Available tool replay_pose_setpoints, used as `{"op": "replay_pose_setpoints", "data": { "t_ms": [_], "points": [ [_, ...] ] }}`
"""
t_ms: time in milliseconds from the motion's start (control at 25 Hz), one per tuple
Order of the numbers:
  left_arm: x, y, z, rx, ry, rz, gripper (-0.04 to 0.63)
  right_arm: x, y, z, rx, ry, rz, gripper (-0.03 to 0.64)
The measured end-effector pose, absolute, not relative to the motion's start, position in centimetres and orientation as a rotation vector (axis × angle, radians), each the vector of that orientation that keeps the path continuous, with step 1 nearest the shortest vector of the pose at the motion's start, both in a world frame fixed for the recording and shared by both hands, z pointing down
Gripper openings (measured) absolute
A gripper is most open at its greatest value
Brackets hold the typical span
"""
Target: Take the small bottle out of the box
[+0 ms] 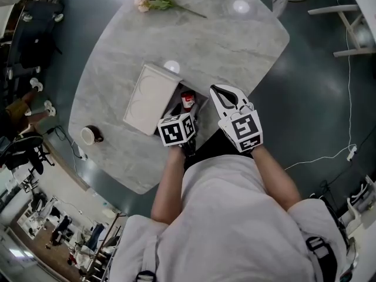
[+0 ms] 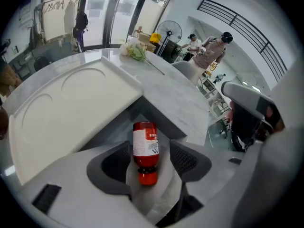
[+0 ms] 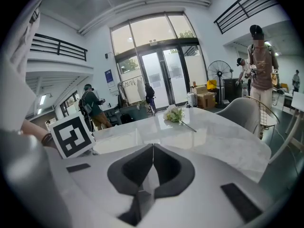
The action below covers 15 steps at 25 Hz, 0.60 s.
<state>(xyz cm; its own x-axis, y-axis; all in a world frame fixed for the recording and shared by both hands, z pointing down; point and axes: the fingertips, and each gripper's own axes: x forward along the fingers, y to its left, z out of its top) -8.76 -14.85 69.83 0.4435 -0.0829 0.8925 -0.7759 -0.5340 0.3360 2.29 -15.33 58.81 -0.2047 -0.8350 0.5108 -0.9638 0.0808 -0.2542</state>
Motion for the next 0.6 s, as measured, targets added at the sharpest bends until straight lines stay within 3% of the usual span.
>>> {"op": "replay_pose_setpoints", "data": {
  "t_ms": [600],
  "points": [
    [-7.9,-15.5,72.4,1.899,-0.716,1.245,0.247,4.9,-14.1,58.7,1.888,-2.070,0.807,0.025]
  ]
}}
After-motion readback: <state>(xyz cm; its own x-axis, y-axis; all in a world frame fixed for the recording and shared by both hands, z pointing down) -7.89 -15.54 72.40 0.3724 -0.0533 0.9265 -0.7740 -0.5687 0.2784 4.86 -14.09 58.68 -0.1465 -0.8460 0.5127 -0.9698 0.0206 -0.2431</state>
